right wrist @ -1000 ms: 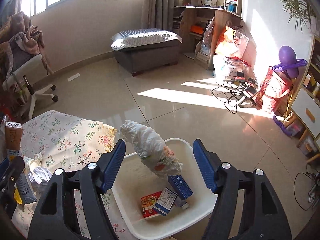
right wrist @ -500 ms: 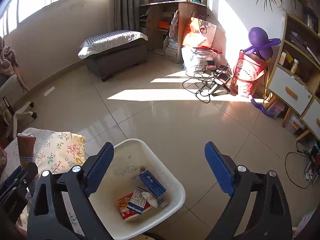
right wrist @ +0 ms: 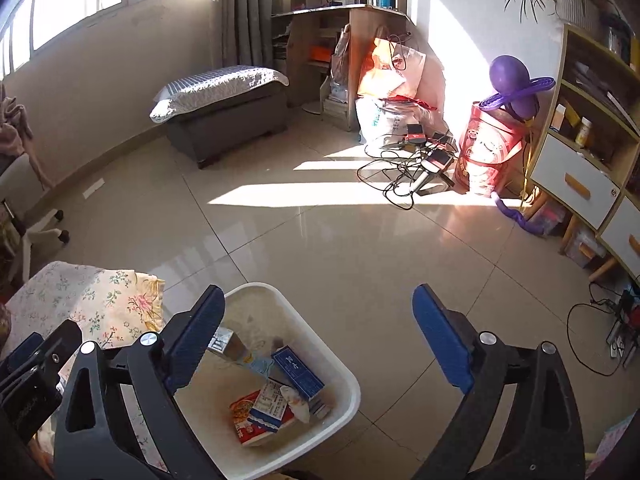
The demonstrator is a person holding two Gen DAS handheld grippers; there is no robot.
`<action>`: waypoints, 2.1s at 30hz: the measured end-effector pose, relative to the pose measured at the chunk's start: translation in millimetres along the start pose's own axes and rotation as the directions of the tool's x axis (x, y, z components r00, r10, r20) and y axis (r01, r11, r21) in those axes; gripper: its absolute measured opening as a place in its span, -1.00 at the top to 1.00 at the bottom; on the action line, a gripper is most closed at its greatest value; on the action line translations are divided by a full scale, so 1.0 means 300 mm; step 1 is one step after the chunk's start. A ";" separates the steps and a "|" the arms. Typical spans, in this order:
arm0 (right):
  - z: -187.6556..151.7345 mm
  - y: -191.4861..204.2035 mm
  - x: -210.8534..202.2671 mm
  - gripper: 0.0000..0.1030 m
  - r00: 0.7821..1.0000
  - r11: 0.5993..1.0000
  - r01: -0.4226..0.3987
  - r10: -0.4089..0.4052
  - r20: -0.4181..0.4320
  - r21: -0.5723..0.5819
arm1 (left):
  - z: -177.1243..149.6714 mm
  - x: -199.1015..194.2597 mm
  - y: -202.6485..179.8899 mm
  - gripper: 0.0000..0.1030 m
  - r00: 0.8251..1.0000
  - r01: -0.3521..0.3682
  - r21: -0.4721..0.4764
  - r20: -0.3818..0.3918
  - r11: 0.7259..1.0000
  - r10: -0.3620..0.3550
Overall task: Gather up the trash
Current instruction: 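Open the left tool to drop the carton into the bin, then move both open tools back over the table, then grasp the long orange peel with the left tool and lift it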
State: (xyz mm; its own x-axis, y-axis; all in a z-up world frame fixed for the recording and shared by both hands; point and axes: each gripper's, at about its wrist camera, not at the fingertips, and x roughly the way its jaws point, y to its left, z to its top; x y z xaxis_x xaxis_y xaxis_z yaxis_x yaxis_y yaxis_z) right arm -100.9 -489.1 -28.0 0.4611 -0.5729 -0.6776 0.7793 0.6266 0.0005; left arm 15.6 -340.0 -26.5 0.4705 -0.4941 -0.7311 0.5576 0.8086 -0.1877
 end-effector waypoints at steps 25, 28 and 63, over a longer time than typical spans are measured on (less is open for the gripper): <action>-0.082 0.482 -0.181 -0.86 0.977 0.961 -0.149 0.179 0.113 -0.231 | -0.022 -0.221 0.411 -0.83 0.921 -0.355 -0.095 0.134 0.930 0.365; -0.101 0.547 -0.195 -0.86 0.973 0.949 -0.168 0.203 0.107 -0.268 | -0.037 -0.236 0.483 -0.83 0.911 -0.384 -0.113 0.119 0.916 0.396; -0.289 1.019 -0.241 -0.87 0.936 0.839 -0.342 0.346 -0.071 -0.424 | -0.272 0.084 1.176 -0.33 0.880 -0.397 -0.192 -0.356 0.897 0.313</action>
State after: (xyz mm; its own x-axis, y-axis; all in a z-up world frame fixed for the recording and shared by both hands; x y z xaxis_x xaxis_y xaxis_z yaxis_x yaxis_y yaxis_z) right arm 67.2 -210.3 -42.6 0.6706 -0.2819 -0.6861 0.3163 0.9454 -0.0793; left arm 168.2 -41.1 -164.5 0.3451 -0.0676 -0.9361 0.1820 0.9833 -0.0039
